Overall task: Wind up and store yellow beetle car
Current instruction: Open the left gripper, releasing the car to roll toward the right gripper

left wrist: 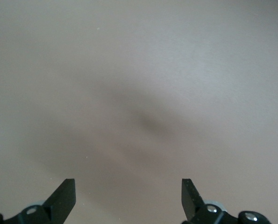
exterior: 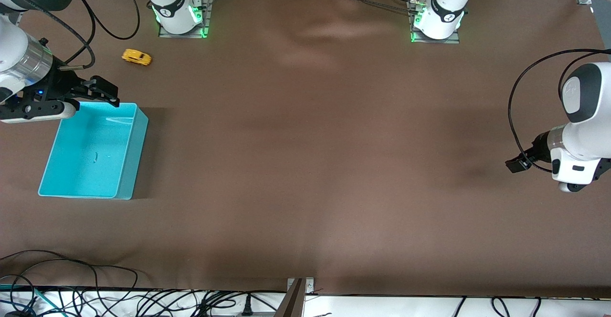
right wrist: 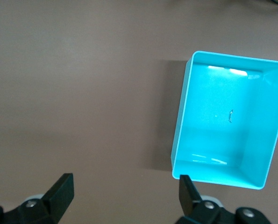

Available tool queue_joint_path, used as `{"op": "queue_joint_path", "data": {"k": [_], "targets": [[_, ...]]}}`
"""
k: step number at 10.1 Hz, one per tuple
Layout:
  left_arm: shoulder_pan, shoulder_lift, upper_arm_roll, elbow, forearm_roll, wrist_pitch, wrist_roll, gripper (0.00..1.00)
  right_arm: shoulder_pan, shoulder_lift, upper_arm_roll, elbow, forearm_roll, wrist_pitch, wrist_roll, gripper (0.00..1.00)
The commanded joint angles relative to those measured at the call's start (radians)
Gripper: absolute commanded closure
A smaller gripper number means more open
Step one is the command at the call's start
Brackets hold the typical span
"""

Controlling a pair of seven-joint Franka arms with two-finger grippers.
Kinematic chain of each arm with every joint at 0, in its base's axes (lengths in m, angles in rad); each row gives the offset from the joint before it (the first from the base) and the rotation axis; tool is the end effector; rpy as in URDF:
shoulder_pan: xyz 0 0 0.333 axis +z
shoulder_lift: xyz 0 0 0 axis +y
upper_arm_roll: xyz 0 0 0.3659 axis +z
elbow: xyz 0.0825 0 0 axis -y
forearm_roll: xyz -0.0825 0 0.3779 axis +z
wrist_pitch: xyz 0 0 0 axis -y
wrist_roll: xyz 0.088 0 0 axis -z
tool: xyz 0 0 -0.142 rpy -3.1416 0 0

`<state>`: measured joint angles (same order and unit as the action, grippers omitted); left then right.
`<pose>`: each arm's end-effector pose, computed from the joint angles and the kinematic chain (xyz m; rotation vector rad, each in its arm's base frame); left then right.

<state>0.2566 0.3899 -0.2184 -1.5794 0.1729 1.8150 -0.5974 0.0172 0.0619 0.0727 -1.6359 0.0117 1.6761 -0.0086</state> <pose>0.6583 0.0631 0.4208 -2.8880 -0.8800 0.1752 0.5728 0.0520 0.5833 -3.1225 -0.1516 0.0347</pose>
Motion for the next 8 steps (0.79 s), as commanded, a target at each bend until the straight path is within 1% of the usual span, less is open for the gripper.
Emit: {"op": "queue_joint_path", "data": {"k": [1,8], "targets": [[0.007,0.007,-0.01,0.047,-0.03,-0.049,0.064,0.0,-0.002,-0.001,0.001,0.002,-0.004,0.001,-0.002,0.0],[0.007,0.006,-0.012,0.047,-0.055,-0.056,0.065,0.0,-0.002,-0.005,0.001,0.007,0.001,-0.006,-0.002,0.0]]}}
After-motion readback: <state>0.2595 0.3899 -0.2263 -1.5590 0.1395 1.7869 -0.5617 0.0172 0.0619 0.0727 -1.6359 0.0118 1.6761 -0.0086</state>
